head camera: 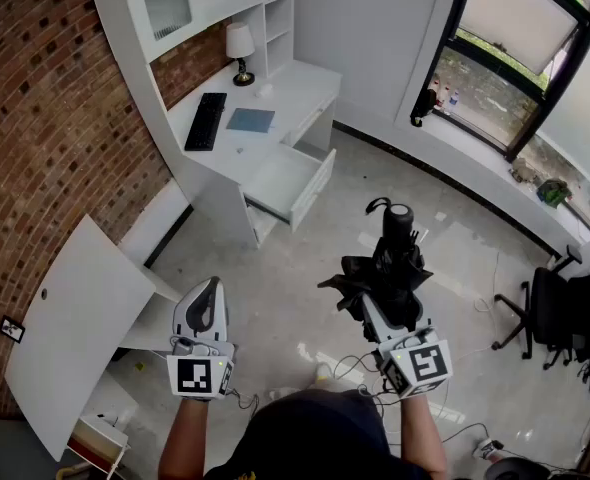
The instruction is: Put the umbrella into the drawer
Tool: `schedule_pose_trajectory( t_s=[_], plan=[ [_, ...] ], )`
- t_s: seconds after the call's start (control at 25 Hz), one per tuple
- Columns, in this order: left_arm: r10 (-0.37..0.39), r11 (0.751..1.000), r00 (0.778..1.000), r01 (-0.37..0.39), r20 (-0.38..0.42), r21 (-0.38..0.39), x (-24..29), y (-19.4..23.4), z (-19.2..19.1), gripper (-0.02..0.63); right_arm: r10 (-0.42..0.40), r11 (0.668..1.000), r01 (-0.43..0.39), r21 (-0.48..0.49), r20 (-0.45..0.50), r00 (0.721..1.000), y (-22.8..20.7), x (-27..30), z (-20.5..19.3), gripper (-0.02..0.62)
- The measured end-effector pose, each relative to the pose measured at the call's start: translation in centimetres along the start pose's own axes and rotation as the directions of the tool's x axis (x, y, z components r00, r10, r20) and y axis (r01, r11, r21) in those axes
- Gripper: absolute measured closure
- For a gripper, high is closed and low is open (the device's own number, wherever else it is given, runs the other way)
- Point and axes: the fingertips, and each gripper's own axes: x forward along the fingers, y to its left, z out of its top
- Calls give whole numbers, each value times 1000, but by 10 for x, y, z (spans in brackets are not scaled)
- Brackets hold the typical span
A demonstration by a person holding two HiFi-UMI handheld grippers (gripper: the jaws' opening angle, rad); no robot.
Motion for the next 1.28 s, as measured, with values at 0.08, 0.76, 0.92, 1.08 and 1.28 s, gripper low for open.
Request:
schedule_pose_trajectory(
  t_s=[0.08,0.76,0.92,1.08,1.28],
  plan=[
    [4,1000,1000,-4,-13,8,6,-26,8,589,0,1000,0,-3,2,1000,-25,-11,2,334],
    [-4,1000,999,4,-38,-11,55,-30,13,589,-128,979,126,158,5,992,-94,-8,1,333],
    [-24,999,1000,23,-13,-24,58,-15,19,589,-163,978,159,137,21,986,-84,-2,12,333],
    [-40,998,999,40,-8,-48,58,-3,13,589,-169,981,167,97,12,986,-72,3,16,333],
    [-53,996,999,52,-11,-68,56,18,3,589,-180,980,180,91,1,984,-54,13,15,333]
  ],
)
